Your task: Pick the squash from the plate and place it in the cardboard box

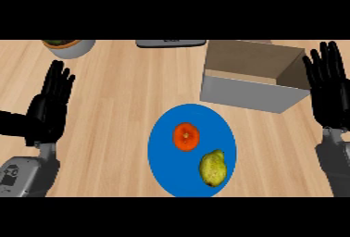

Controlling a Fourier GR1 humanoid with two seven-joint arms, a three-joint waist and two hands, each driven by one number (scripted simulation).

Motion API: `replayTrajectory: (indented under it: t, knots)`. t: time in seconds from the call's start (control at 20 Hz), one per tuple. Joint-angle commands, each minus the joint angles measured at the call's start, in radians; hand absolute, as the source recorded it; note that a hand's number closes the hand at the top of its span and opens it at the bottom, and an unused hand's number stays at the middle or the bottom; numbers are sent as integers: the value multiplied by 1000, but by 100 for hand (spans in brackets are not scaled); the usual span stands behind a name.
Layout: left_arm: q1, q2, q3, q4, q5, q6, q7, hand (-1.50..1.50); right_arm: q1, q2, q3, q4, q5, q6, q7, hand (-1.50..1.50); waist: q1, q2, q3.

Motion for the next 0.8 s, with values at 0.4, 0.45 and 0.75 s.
replayTrajectory:
  t: [0.4, 0.45, 0.75]
  knots:
    - [22, 171, -147, -12, -170, -166, -33, 0, 186, -190, 162, -177, 536, -456, 255, -150, -68, -65, -29]
    - [18, 174, -155, -25, -172, -174, -29, 0, 204, -168, 201, -222, 583, -498, 280, -150, -58, -67, -26]
    - [43, 189, -165, -47, -169, -216, -59, 0, 303, -254, 418, -380, 924, -514, 458, -150, -13, -57, -25]
